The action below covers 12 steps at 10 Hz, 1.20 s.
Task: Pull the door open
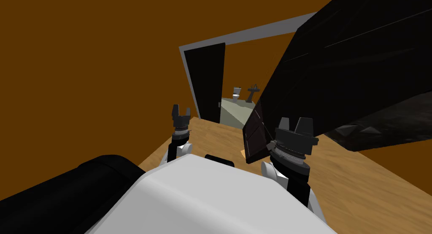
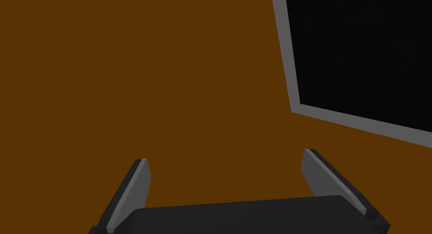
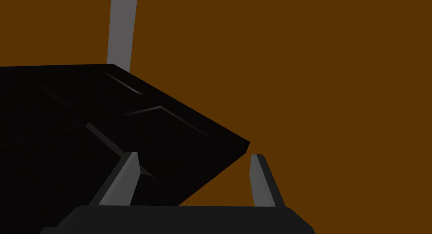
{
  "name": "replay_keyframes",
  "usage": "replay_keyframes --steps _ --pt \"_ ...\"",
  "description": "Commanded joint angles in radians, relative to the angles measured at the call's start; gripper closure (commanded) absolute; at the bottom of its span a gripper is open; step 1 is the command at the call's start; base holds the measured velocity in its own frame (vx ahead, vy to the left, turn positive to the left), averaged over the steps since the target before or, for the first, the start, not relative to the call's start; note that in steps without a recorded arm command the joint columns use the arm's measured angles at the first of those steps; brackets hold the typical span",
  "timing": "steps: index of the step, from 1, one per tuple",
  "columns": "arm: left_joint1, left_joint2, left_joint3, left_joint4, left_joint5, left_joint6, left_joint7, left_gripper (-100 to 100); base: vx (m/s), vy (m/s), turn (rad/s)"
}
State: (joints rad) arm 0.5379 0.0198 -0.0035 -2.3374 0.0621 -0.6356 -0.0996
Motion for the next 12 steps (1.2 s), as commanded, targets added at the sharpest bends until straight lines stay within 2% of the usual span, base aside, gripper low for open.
replay_keyframes --steps 1,5,7,10,12 --pt "-0.008 0.009 -0.002 0.028 0.002 -0.004 0.005 -100 0.084 0.005 -0.022" --pt "-0.029 0.031 -0.008 0.107 0.007 -0.014 0.02 -100 0.158 -0.009 -0.021" --pt "-0.036 0.037 -0.01 0.132 0.009 -0.017 0.024 -100 0.123 -0.014 -0.01" --pt "-0.056 0.054 -0.015 0.206 0.013 -0.026 0.038 -100 0.124 -0.005 -0.023" --pt "-0.064 0.061 -0.017 0.237 0.015 -0.031 0.044 -100 0.123 -0.001 -0.018"
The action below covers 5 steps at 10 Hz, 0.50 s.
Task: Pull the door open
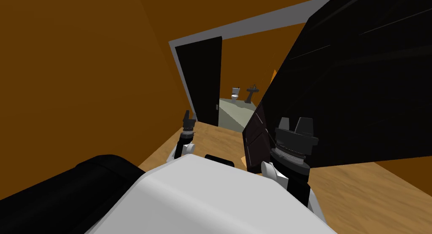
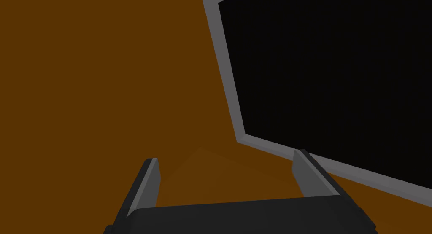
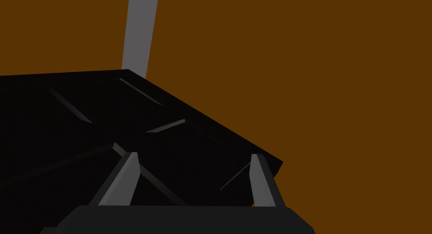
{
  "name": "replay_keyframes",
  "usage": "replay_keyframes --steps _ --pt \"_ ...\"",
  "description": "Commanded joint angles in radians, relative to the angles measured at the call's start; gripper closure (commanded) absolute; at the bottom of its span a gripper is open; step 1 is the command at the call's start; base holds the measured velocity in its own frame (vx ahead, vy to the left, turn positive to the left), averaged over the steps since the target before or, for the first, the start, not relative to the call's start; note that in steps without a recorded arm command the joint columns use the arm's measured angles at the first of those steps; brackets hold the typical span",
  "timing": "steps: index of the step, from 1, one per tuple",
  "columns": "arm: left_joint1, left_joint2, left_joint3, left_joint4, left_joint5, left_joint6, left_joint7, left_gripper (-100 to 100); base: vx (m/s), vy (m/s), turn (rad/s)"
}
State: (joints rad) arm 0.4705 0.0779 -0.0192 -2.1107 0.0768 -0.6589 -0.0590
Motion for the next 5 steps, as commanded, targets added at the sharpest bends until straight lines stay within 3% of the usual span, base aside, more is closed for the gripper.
replay_keyframes --steps 1,5 --pt "-0.002 0.007 -0.003 0.028 0.002 -0.009 0.006 -100 0.103 0.0 -0.016" --pt "-0.026 0.026 -0.01 0.119 0.008 -0.021 0.023 -100 0.124 -0.007 -0.022"
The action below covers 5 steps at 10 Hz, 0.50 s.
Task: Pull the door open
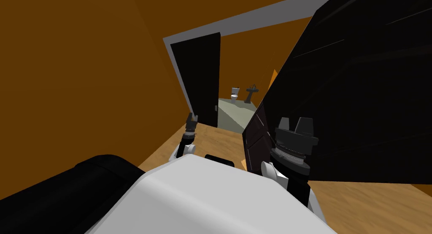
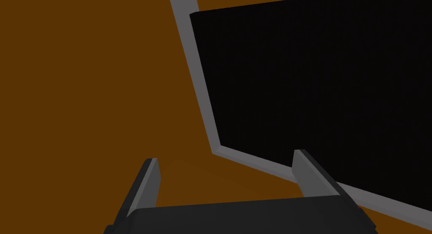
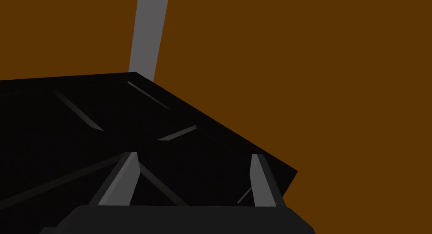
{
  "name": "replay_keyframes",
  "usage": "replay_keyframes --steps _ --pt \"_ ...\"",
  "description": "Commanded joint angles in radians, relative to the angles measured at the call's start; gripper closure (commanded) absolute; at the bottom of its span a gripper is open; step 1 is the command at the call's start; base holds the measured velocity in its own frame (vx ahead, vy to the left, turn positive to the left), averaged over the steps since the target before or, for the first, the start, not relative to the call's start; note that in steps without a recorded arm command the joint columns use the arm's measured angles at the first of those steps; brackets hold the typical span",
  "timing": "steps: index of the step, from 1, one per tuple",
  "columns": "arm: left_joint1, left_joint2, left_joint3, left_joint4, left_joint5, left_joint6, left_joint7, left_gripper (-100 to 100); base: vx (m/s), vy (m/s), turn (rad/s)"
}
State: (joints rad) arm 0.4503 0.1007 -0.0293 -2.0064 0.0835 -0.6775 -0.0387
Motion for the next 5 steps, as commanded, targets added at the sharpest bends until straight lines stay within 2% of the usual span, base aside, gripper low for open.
replay_keyframes --steps 1,2,3,4,5 --pt "-0.012 0.007 -0.001 0.035 0.003 -0.005 0.007 -100 0.111 0.01 -0.021" --pt "-0.017 0.011 -0.003 0.055 0.004 -0.008 0.011 -100 0.103 0.005 -0.022" --pt "-0.028 0.018 -0.006 0.095 0.006 -0.013 0.018 -100 0.128 -0.014 -0.034" --pt "-0.028 0.018 -0.006 0.095 0.006 -0.013 0.018 -100 0.097 -0.013 -0.011" --pt "-0.033 0.022 -0.007 0.115 0.008 -0.016 0.022 -100 0.077 0.001 -0.012"
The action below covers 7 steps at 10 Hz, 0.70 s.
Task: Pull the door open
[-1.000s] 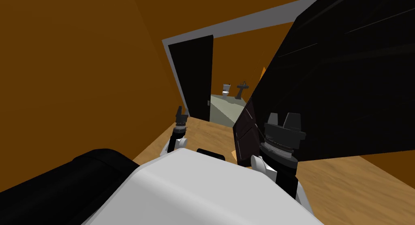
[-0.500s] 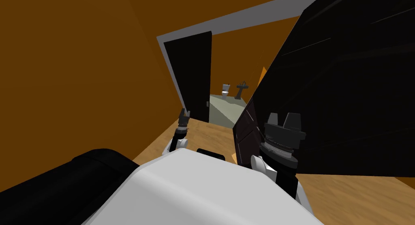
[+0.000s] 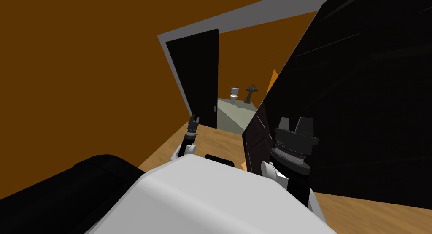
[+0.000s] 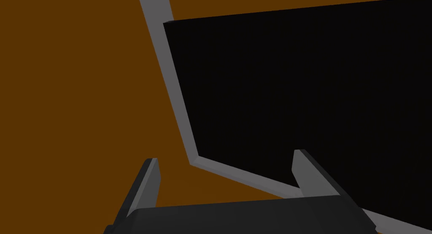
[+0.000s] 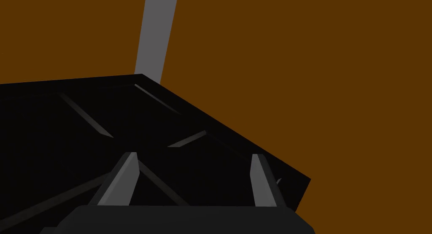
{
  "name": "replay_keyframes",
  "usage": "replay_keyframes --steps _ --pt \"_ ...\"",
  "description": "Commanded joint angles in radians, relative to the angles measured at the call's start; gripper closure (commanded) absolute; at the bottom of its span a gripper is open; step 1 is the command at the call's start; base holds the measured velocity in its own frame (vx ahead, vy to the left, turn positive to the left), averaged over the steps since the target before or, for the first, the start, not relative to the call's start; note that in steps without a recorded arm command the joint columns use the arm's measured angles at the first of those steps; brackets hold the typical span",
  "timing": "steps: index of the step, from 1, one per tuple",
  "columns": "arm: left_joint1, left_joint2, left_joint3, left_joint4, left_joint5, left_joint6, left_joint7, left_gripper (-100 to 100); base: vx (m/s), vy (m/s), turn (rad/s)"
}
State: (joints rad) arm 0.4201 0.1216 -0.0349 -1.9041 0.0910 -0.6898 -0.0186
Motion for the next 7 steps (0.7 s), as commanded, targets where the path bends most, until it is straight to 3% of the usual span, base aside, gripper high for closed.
replay_keyframes --steps 1,7 --pt "-0.009 0.005 -0.003 0.033 0.002 -0.006 0.005 -100 0.09 0.0 -0.022" --pt "-0.043 0.029 -0.013 0.162 0.01 -0.022 0.029 -100 0.096 -0.005 -0.021"
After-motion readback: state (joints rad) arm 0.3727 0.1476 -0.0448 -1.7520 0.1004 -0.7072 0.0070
